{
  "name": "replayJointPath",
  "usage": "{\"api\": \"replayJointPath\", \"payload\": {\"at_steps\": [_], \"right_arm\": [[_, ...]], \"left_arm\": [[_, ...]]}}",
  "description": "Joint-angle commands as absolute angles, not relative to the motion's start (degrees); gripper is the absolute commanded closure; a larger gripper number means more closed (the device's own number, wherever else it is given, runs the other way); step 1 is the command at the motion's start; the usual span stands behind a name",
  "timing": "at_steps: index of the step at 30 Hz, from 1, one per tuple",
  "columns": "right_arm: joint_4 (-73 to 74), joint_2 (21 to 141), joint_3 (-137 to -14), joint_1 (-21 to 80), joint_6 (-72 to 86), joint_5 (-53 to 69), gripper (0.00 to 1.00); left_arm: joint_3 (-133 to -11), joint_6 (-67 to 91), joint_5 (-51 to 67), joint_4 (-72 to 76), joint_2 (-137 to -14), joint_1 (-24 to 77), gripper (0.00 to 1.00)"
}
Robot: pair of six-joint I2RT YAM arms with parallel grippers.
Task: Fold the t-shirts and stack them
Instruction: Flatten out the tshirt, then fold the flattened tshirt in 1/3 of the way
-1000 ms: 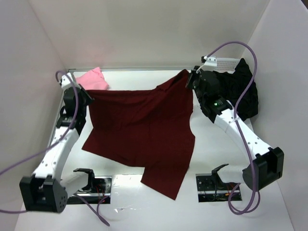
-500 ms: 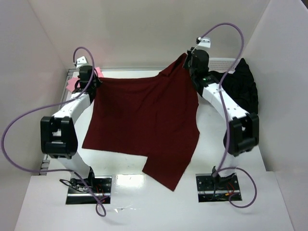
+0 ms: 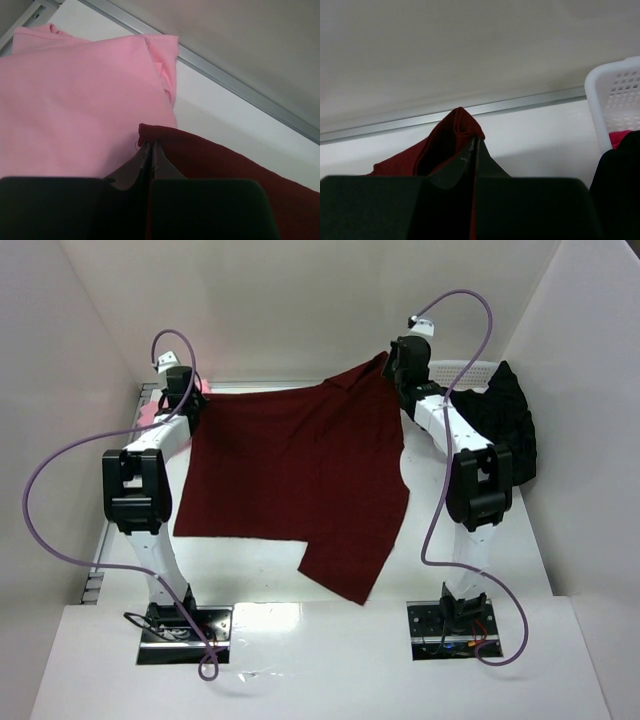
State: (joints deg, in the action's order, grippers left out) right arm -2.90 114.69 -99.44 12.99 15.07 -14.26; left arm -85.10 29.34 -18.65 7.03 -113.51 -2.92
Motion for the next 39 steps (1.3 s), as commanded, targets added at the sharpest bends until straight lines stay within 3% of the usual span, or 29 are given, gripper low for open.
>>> {"api": "replayJointPath", "payload": {"at_steps": [1, 5, 24, 39], "right_arm": [[-5.7, 115.1, -103.2, 12.7, 16.2, -12.7, 1.00], [-4.8, 115.1, -102.6, 12.7, 18.6, -10.0, 1.00], [-7.2, 91.7, -69.6, 12.7, 23.4, -3.2, 1.00], [-1.1, 82.1, -57.4, 12.7, 25.2, 1.7, 1.00]], "left_arm": [[-88.7, 29.6, -18.5, 9.7, -114.3, -3.7, 1.00], [-88.7, 29.1, -17.1, 9.0, -113.6, -4.2, 1.00], [-71.6, 29.0, -15.0, 5.4, -101.4, -5.8, 1.00], [-61.6, 30.1, -17.3, -0.2, -93.3, -5.8, 0.98]]}}
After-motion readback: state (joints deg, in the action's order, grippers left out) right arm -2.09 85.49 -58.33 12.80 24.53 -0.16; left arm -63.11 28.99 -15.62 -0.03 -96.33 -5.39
